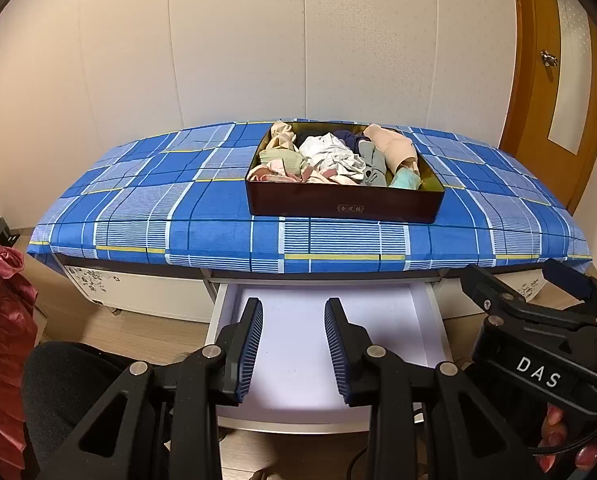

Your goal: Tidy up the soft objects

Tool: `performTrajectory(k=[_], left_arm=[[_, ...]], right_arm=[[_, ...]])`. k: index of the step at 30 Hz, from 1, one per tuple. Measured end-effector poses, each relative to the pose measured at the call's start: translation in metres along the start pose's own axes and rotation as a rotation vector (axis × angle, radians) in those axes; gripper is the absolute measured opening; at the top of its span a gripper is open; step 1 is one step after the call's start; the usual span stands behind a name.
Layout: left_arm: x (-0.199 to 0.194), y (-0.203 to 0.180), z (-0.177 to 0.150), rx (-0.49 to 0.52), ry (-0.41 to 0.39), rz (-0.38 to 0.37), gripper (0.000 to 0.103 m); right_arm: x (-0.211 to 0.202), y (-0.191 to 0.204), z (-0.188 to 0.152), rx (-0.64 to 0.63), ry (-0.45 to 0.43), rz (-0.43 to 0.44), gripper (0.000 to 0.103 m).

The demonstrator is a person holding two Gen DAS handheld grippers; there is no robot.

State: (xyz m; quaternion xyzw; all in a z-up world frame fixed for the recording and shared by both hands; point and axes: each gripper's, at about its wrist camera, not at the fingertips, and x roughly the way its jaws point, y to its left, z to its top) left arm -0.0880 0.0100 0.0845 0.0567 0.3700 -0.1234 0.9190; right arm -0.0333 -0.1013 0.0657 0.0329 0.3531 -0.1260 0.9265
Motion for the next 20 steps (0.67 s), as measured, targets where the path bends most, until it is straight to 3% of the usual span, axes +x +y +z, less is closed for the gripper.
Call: performTrajectory(k=[20], left_arm=[[0.0046, 0.0006, -0.0001, -0.017, 0.012, -0.023, 0.032]], right_arm=[[0.0045, -0.0021, -0.0014, 0.008, 0.009, 0.002, 0.103]])
